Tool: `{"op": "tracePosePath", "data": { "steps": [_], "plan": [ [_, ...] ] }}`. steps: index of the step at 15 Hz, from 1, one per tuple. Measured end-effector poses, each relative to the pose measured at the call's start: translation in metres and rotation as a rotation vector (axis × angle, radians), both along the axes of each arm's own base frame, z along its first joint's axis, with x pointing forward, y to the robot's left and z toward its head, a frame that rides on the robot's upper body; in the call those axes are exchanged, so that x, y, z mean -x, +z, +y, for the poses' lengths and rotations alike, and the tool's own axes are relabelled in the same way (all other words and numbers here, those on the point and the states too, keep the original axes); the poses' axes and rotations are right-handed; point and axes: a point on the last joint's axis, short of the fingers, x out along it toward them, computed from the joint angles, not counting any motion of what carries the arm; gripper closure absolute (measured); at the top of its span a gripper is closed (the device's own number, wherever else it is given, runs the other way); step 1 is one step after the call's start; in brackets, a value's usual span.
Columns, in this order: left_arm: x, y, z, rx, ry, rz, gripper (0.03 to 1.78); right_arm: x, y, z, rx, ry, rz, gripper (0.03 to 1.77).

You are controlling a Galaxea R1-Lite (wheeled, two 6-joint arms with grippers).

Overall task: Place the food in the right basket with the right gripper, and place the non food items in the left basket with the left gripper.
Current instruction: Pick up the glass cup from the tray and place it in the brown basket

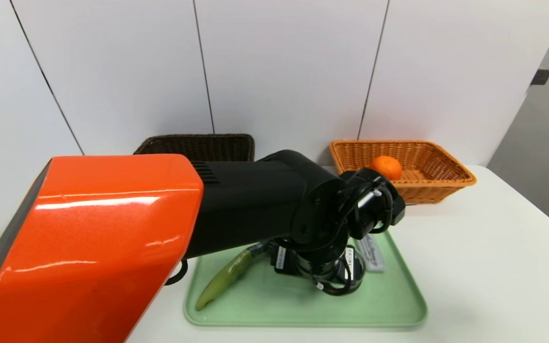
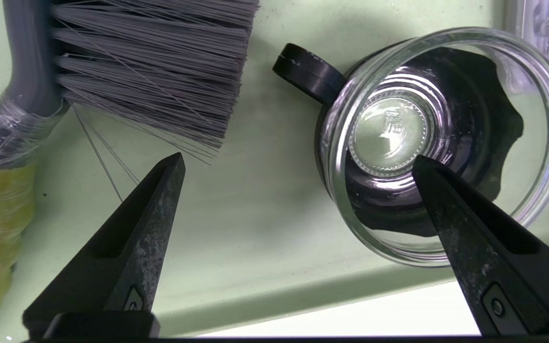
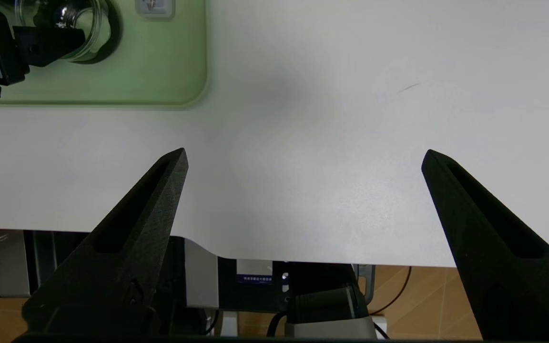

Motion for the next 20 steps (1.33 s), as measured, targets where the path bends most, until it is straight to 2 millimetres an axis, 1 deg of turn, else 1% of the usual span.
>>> {"op": "tracePosePath", "data": {
  "steps": [4,6,7,9,11,13,20],
  "plan": [
    [-0.0012,-0.0011,0.0003,-0.002,0.003,0.001,0.12,0.0005,-0.0032,-0.0001,0.004,0.003,0.011,0.11],
    [-0.0011,-0.0012,0.0004,-0.003,0.003,0.002,0.48,0.0001,-0.0035,0.0001,0.006,0.005,0.011,0.1],
    [-0.0012,-0.0011,0.0003,-0.002,0.003,0.001,0.63,0.0001,-0.0035,0.0003,0.006,0.007,0.011,0.1],
    [-0.0013,-0.001,0.0001,-0.001,0.003,-0.001,0.88,0.0001,-0.0033,0.0007,0.006,0.01,0.01,0.1],
    [-0.0013,-0.001,0.0001,-0.001,0.002,-0.001,1.05,0.0,-0.0033,0.0009,0.006,0.012,0.01,0.1],
    [-0.0016,-0.0006,0.0001,0.003,0.004,-0.002,1.7,0.0002,-0.0032,0.0008,0.006,0.012,0.009,0.1],
    [-0.0009,0.0025,0.0016,0.011,0.01,-0.002,1.7,0.0039,-0.0017,0.0003,0.004,0.014,-0.004,0.1]
  ]
}}
